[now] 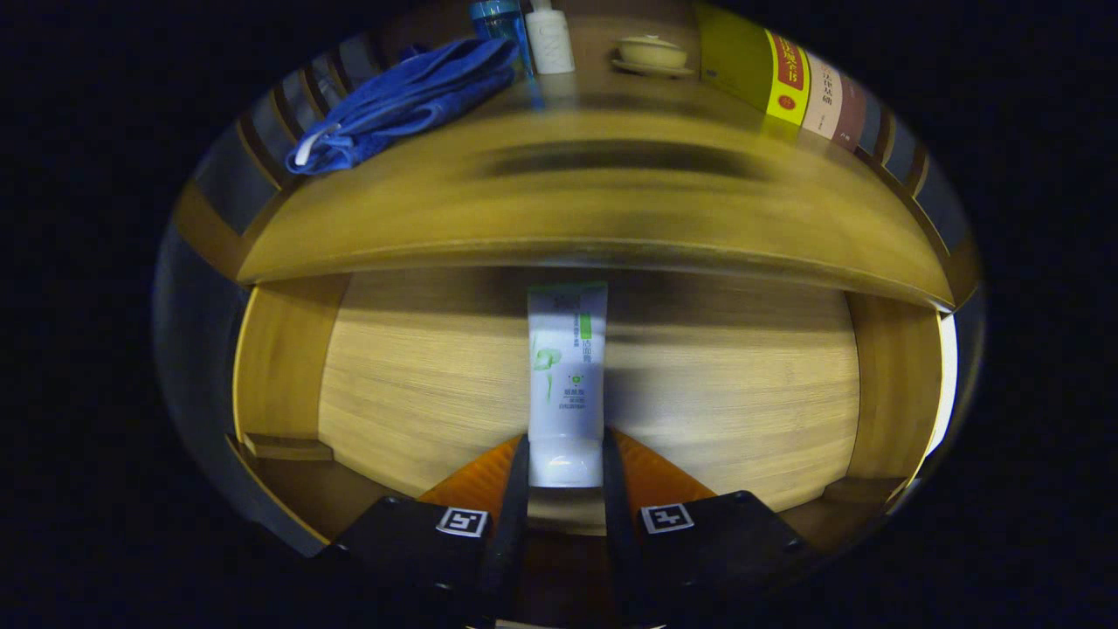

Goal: Pull open the drawer, take out the items inside it, and place them on the countertop above the cabinet.

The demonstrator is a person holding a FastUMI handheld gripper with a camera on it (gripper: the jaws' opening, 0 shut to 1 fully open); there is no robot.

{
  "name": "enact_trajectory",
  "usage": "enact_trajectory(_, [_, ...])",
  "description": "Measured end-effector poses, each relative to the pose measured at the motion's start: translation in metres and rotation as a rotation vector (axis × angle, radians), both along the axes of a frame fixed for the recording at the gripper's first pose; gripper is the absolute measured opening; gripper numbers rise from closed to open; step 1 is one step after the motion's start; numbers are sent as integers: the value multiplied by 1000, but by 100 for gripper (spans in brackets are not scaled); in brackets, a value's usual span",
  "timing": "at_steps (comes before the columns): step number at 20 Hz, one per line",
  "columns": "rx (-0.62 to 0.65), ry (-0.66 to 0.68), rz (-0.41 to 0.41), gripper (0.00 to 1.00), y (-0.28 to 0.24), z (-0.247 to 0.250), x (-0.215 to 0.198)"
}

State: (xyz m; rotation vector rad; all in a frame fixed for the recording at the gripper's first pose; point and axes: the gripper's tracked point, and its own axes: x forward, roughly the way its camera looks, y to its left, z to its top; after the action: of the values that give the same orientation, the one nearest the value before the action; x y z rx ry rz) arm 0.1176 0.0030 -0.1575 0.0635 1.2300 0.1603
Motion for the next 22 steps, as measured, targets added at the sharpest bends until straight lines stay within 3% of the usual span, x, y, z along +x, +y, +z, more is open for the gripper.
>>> enact_trajectory(2, [13, -29, 0, 50, 6, 27, 15])
enact_trajectory(3, [19, -51, -2, 50, 6, 13, -18])
enact_trajectory(6, [29, -123, -13, 47, -4, 61, 11])
enact_trajectory(15, [89, -272, 47, 47, 0, 136, -46])
enact_trajectory(19, [76, -461, 30, 47, 1, 176, 0])
enact_trajectory(22, [86, -541, -28, 47, 5, 182, 53])
